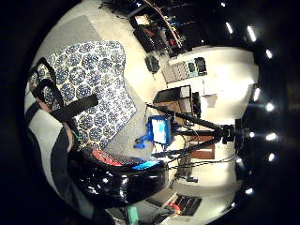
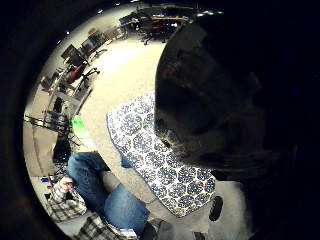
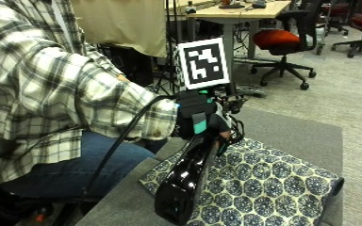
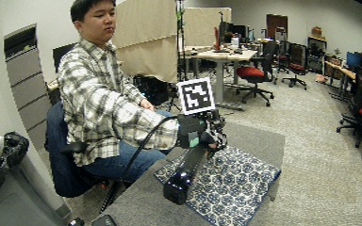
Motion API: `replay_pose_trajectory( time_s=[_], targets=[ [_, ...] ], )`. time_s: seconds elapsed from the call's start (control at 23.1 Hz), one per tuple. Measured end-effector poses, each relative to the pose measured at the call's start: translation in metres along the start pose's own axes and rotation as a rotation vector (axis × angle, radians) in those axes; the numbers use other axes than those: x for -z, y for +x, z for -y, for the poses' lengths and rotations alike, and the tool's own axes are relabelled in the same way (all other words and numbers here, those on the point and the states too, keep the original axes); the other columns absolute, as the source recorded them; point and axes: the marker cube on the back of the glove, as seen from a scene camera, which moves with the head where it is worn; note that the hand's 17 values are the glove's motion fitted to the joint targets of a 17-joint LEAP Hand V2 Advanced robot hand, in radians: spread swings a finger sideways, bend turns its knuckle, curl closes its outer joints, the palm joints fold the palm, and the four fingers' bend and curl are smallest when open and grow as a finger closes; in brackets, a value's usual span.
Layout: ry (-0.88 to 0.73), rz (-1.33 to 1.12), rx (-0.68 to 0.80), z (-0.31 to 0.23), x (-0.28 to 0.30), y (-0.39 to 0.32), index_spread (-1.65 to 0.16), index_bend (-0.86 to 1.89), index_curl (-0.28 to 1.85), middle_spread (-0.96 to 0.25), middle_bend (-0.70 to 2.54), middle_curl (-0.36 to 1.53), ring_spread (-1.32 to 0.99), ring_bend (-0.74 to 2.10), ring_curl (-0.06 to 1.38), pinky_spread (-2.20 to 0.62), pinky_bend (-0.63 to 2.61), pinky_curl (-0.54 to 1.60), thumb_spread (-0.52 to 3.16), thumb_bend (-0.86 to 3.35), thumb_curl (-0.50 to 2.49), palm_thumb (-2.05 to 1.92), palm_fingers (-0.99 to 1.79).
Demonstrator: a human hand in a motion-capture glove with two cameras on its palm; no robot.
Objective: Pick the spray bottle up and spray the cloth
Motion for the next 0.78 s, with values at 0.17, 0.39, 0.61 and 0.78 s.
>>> replay_pose_trajectory(
  time_s=[0.17, 0.39, 0.61, 0.78],
  targets=[
    [-0.024, -0.043, 0.007, -0.002, -0.005, -0.004, -0.23, 0.28, 0.58, -0.13, 0.56, 0.51, -0.2, 0.63, 0.46, -0.2, 0.52, 0.41, 0.32, -0.03, 0.8, 1.02, 1.35],
    [-0.019, -0.032, 0.018, -0.003, -0.006, -0.007, -0.23, 0.28, 0.58, -0.12, 0.56, 0.51, -0.2, 0.63, 0.46, -0.2, 0.52, 0.41, 0.32, -0.03, 0.8, 1.02, 1.35],
    [0.062, 0.092, -0.042, -0.004, 0.008, 0.0, -0.23, 0.28, 0.58, -0.12, 0.56, 0.51, -0.2, 0.63, 0.46, -0.2, 0.52, 0.41, 0.32, -0.03, 0.8, 1.02, 1.35],
    [0.19, 0.314, -0.163, -0.007, 0.029, 0.014, -0.23, 0.28, 0.58, -0.13, 0.55, 0.51, -0.2, 0.63, 0.46, -0.2, 0.52, 0.41, 0.32, -0.03, 0.81, 1.02, 1.35]
  ],
)
